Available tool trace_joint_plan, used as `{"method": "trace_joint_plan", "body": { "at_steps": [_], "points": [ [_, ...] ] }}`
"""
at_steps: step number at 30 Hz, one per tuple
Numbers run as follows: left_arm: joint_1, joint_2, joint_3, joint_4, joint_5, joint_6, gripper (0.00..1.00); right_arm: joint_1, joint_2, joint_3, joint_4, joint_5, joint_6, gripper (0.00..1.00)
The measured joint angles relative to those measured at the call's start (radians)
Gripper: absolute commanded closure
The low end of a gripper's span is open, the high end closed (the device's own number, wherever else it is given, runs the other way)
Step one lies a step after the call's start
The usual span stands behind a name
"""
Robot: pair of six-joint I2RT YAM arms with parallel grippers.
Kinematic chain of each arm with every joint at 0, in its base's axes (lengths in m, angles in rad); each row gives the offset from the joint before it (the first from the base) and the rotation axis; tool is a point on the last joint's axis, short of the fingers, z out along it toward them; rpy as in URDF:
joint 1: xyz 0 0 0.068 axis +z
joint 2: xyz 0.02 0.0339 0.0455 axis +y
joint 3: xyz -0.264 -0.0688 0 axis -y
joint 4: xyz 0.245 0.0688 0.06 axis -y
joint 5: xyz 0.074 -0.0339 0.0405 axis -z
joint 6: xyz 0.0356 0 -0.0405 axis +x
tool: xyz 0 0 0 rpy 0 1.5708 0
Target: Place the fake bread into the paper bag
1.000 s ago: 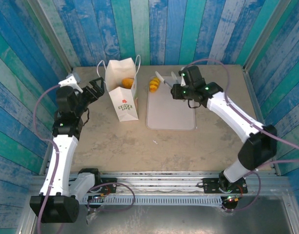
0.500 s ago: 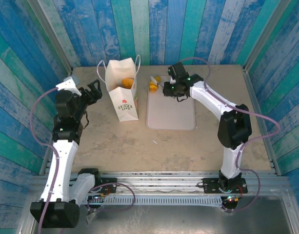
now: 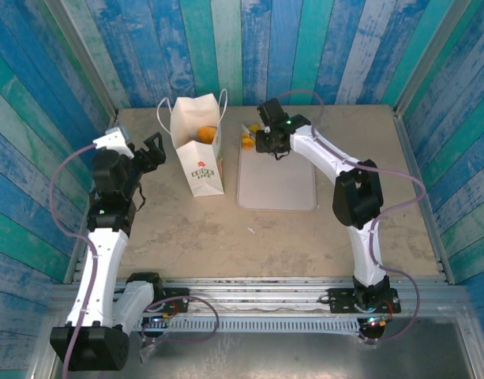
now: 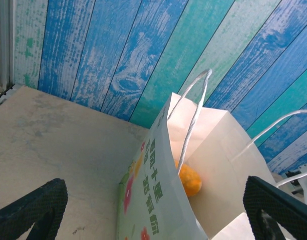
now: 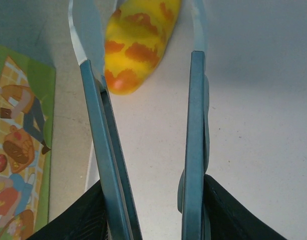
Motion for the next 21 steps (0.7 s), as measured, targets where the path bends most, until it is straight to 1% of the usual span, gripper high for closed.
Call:
{"method": "trace_joint_plan", "body": {
  "at_steps": [6,15,21],
  "points": [
    [0.000,0.002,-0.019,0.014,0.001,0.000,0.06,0.023,0.070,0.092,-0.050,0.026,0.000,0.53],
    [0.006,0.002,-0.025,0.015,0.002,0.000,0.06,0.034,0.097,0.111,-0.093,0.048,0.000,0.54],
    [0.018,0.003,-0.027,0.022,0.008,-0.003,0.06,0.034,0.099,0.119,-0.112,0.048,-0.001,0.61]
  ]
}}
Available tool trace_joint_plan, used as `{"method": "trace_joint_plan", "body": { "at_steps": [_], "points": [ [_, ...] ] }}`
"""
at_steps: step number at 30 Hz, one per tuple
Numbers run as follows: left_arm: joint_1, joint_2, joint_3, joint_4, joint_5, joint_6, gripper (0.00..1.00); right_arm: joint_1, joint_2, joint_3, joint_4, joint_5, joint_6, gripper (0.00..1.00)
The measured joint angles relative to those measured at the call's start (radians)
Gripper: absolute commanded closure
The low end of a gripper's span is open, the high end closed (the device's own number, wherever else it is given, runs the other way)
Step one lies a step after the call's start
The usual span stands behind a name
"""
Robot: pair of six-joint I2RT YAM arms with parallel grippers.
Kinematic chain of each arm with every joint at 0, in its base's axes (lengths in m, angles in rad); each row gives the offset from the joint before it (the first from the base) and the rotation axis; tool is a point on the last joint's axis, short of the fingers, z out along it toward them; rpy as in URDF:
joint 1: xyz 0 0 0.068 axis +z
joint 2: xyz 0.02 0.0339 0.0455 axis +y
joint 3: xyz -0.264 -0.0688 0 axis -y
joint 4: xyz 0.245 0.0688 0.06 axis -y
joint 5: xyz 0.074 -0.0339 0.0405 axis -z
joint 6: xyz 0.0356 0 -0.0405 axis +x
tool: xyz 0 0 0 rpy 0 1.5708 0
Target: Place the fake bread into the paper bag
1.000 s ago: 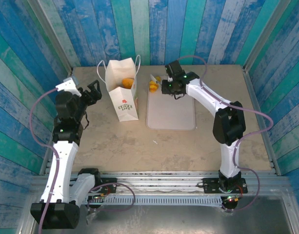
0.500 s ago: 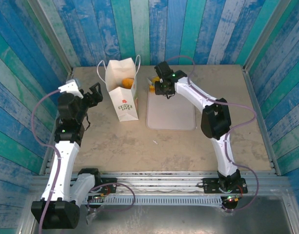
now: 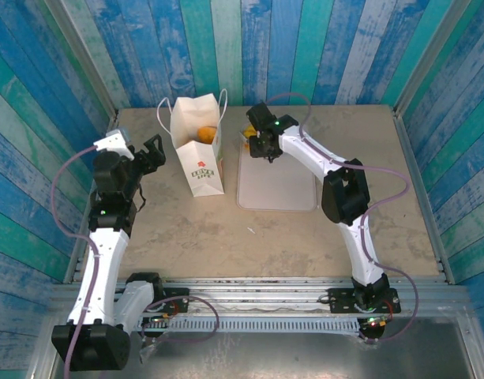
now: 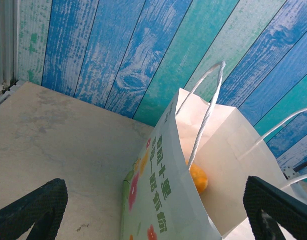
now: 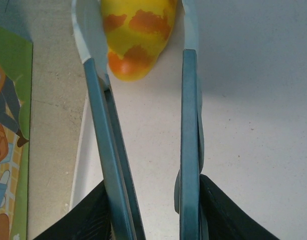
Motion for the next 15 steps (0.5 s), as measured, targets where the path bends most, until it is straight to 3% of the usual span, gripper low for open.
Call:
{"method": "trace_joint_plan", "body": {
  "at_steps": [6,15],
  "points": [
    [0.015,0.003,-0.005,0.008,0.008,-0.004,0.06,0.000,0.000,0.016,-0.016,0.006,-0.006,0.69],
    [0.031,0.021,-0.023,0.033,0.030,-0.014,0.06,0.001,-0.023,-0.006,-0.027,0.028,-0.027,0.70]
  ]
}}
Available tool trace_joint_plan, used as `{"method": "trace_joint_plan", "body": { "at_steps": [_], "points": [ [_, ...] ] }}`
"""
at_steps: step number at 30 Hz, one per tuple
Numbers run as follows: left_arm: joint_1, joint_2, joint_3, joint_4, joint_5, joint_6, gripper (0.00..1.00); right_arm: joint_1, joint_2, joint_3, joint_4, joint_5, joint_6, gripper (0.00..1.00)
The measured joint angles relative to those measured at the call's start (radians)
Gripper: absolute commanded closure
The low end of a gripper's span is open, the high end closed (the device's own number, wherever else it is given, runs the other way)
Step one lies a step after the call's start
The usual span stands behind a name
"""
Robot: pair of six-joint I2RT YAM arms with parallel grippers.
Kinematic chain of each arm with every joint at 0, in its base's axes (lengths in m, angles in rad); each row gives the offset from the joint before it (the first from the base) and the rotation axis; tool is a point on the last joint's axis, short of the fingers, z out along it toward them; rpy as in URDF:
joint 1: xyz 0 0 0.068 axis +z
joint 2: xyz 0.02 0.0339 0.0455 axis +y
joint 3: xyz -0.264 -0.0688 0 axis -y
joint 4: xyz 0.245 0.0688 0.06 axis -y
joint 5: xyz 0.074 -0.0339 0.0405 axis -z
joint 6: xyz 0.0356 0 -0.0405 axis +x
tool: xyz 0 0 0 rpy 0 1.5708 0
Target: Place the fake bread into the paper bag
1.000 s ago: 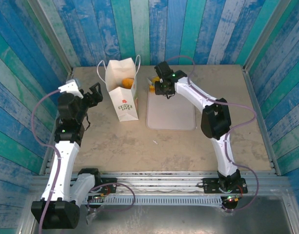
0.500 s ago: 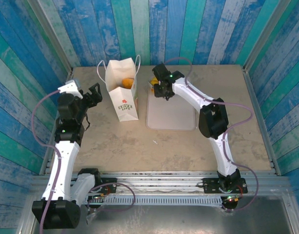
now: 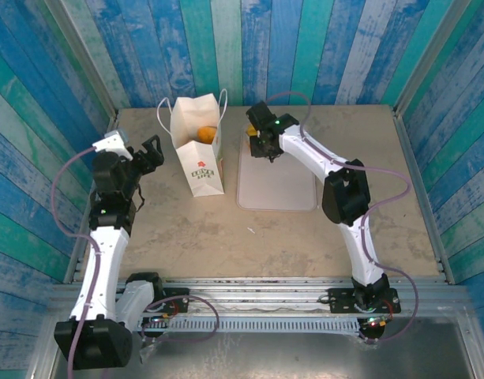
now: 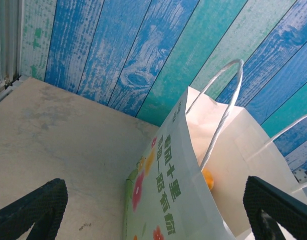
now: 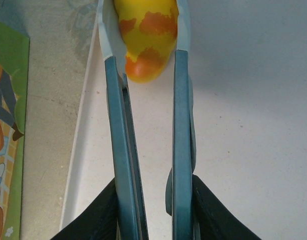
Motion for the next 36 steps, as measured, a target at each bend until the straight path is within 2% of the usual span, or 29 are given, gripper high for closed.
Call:
{"method": "trace_joint_plan", "body": {
  "at_steps": [6,17,36],
  "points": [
    [0.002,0.051,0.039,-0.016,0.045,-0.018,0.06,0.000,-0.085,-0.063,-0.016,0.040,-0.023,0.71],
    [0.002,0.053,0.090,-0.045,0.099,-0.094,0.06,0.000,-0.226,-0.136,-0.018,0.072,-0.043,0.74],
    [0.002,0.055,0.090,-0.076,0.219,-0.249,0.06,0.093,-0.601,-0.402,-0.025,0.131,-0.043,0.75]
  ]
}}
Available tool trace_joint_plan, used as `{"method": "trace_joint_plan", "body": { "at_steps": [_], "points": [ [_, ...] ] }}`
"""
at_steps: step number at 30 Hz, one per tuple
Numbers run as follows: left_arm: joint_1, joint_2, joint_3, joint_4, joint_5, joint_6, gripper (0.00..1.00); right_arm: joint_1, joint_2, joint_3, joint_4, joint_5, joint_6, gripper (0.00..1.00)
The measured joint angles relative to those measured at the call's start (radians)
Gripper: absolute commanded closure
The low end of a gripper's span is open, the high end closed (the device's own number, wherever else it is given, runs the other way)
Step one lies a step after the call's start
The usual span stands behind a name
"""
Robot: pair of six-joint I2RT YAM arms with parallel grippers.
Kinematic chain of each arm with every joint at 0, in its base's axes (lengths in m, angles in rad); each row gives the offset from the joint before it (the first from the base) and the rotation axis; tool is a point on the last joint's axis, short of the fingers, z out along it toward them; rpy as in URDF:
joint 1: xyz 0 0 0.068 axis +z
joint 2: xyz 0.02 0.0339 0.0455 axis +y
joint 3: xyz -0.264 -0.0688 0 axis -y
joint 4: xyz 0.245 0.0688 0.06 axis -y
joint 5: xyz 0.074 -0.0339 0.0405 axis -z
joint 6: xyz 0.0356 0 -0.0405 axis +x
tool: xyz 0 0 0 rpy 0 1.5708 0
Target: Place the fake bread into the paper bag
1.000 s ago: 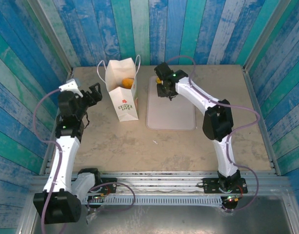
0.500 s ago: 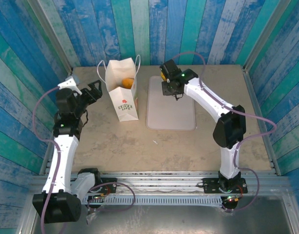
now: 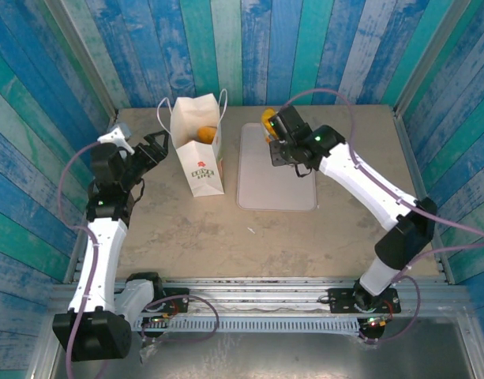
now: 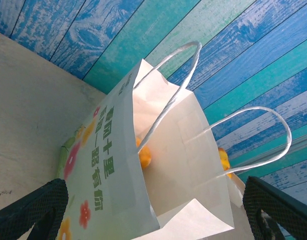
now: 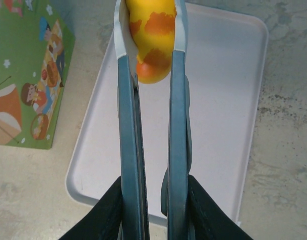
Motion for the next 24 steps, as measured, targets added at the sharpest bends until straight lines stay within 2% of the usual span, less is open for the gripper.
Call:
{"method": "trace_joint_plan", "body": {
  "at_steps": [10,14,24],
  "points": [
    [0.000,0.071,0.000,0.019,0.030,-0.027,0.06,0.038,-0.153,-0.020,-0.008,0.013,-0.008,0.75],
    [0.000,0.137,0.004,0.047,0.067,-0.048,0.00,0.078,-0.169,0.027,-0.017,0.041,-0.021,0.75],
    [0.000,0.254,0.032,0.155,0.131,-0.115,0.19,0.236,-0.136,0.291,0.002,0.145,-0.101,0.75]
  ]
}}
